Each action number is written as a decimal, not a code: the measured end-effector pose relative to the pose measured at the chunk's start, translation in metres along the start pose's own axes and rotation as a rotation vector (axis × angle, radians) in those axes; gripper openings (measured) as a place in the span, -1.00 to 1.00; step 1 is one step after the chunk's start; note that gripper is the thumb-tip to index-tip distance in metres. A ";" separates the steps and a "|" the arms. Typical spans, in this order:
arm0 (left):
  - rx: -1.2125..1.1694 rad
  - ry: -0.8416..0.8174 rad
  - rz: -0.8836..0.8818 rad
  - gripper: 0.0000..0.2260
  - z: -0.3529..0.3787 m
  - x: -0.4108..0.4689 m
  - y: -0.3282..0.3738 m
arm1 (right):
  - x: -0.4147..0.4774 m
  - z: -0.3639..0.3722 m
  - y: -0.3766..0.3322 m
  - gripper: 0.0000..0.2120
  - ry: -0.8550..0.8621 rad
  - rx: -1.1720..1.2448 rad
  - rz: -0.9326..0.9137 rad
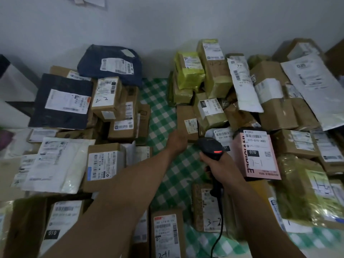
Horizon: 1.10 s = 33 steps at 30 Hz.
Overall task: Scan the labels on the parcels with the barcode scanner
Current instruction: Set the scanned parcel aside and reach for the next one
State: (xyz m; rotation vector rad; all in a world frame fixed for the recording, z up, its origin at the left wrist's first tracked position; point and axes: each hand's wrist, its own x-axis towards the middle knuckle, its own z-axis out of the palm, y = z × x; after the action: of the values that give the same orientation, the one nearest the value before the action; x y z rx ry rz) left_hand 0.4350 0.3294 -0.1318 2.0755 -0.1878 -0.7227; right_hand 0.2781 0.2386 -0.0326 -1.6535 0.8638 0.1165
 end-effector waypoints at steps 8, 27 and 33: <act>-0.172 0.002 -0.292 -0.55 0.004 0.031 -0.012 | 0.023 -0.002 0.003 -0.82 -0.043 -0.032 0.061; -0.791 0.177 -0.187 -0.44 -0.018 -0.129 -0.040 | -0.023 -0.002 0.003 -0.71 0.041 0.105 -0.040; -0.911 0.080 -0.111 -0.45 -0.028 -0.184 -0.045 | -0.061 0.011 0.002 -0.69 0.010 0.129 -0.141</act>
State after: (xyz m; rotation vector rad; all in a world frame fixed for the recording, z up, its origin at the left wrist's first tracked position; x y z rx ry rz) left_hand 0.2938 0.4471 -0.0781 1.2393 0.2675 -0.6249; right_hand 0.2372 0.2768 -0.0057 -1.5892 0.7439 -0.0445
